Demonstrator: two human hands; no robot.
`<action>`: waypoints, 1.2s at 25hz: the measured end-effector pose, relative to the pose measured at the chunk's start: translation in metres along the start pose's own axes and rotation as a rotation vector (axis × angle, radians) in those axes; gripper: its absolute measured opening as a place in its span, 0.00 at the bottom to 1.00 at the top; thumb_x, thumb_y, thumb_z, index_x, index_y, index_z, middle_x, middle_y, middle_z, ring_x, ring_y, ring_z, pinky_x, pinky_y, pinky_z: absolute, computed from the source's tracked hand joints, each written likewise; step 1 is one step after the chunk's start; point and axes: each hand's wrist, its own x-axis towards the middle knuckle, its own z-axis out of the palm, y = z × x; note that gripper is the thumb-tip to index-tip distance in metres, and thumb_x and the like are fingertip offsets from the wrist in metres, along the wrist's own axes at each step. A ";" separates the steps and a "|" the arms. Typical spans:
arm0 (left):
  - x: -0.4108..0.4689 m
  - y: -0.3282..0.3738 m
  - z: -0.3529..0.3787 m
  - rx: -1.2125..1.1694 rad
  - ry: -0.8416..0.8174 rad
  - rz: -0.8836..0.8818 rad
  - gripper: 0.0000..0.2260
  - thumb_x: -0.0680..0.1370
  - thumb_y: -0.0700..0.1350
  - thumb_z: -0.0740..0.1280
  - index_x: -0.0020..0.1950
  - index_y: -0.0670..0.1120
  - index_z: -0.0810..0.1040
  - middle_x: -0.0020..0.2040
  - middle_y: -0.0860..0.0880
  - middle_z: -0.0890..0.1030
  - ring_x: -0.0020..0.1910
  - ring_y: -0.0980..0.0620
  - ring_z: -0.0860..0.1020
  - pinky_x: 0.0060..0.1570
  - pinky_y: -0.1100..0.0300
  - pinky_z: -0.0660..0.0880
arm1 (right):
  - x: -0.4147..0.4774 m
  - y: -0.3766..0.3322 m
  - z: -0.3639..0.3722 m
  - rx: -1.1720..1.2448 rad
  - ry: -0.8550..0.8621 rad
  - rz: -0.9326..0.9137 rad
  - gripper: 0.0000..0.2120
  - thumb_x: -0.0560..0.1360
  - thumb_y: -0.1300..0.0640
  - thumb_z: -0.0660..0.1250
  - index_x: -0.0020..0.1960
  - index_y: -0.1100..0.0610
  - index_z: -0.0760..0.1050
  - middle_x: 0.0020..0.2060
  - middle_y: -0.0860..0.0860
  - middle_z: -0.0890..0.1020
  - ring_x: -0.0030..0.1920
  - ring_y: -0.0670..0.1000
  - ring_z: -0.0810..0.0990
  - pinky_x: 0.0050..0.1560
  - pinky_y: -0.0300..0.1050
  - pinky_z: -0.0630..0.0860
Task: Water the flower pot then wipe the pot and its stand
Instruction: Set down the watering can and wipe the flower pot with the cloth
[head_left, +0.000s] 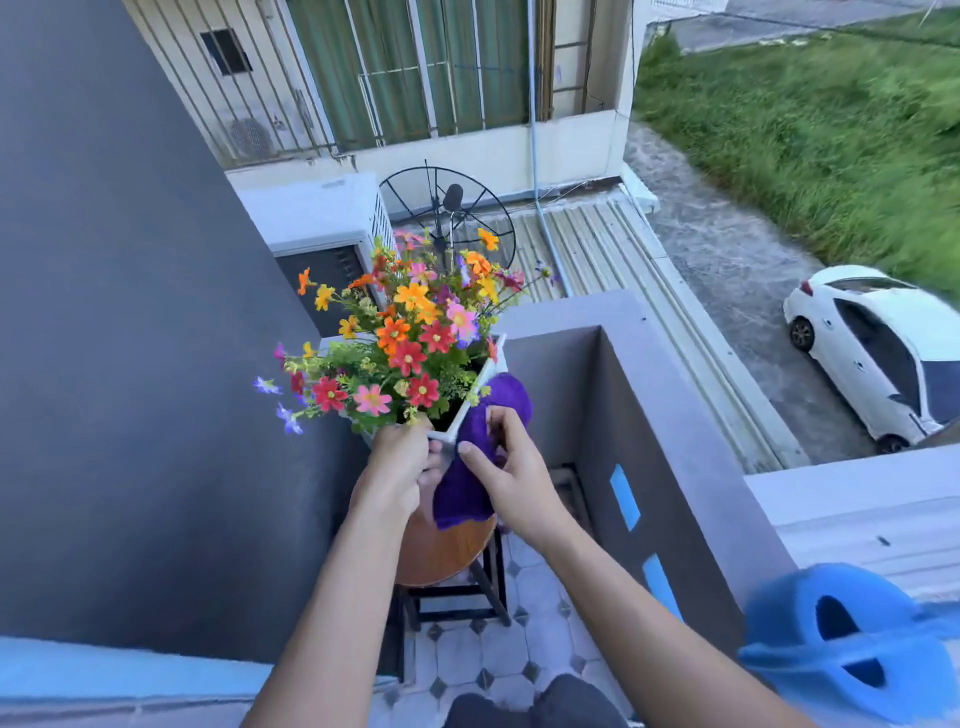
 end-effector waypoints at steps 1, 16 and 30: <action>-0.003 0.003 -0.001 0.004 -0.003 0.000 0.12 0.78 0.37 0.57 0.34 0.43 0.66 0.29 0.48 0.66 0.13 0.59 0.60 0.17 0.72 0.54 | -0.003 0.005 -0.001 -0.031 -0.004 -0.039 0.12 0.77 0.53 0.69 0.57 0.56 0.71 0.49 0.55 0.78 0.48 0.52 0.75 0.54 0.42 0.73; -0.054 0.012 0.004 0.041 -0.050 0.020 0.12 0.80 0.36 0.55 0.36 0.42 0.67 0.30 0.47 0.66 0.18 0.57 0.60 0.19 0.68 0.54 | 0.051 0.021 -0.040 0.163 0.461 0.246 0.09 0.78 0.58 0.69 0.58 0.57 0.79 0.52 0.53 0.84 0.53 0.54 0.82 0.60 0.58 0.79; -0.031 0.032 -0.008 0.003 0.006 0.051 0.09 0.79 0.36 0.58 0.39 0.42 0.68 0.30 0.46 0.67 0.17 0.57 0.63 0.17 0.68 0.57 | 0.008 0.011 -0.006 0.168 -0.063 -0.038 0.09 0.71 0.67 0.73 0.46 0.56 0.76 0.42 0.45 0.78 0.42 0.43 0.73 0.47 0.35 0.70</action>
